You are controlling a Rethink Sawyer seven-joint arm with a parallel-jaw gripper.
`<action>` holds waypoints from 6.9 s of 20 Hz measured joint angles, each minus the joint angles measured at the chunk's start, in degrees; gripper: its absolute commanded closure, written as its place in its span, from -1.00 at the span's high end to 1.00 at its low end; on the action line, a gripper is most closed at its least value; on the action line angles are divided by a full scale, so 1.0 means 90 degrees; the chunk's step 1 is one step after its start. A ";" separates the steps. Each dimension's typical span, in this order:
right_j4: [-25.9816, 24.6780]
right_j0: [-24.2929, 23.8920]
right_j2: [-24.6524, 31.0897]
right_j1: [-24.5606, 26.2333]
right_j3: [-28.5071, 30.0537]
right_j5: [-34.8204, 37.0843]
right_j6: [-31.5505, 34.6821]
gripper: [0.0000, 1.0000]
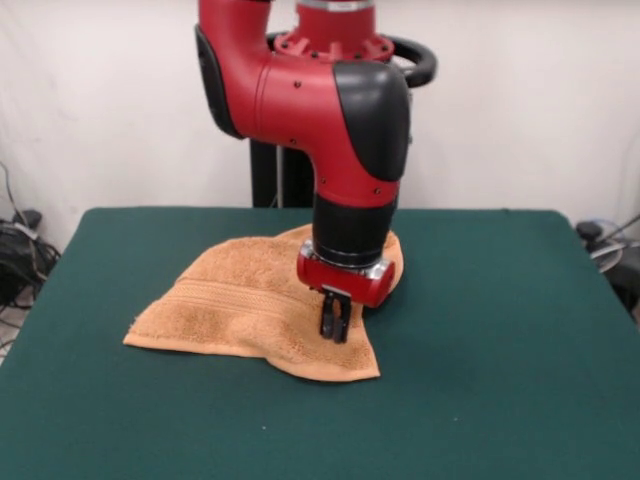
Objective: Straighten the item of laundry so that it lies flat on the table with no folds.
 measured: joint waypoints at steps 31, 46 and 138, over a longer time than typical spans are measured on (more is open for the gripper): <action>-0.0143 -0.0081 0.0072 0.0202 -0.0062 -0.0122 0.0000 -1.00; -0.0145 0.0227 -0.0174 0.0276 -0.0219 -0.0104 0.0000 -1.00; 0.1101 0.0628 0.0062 0.0557 -0.1205 0.0780 0.0000 -1.00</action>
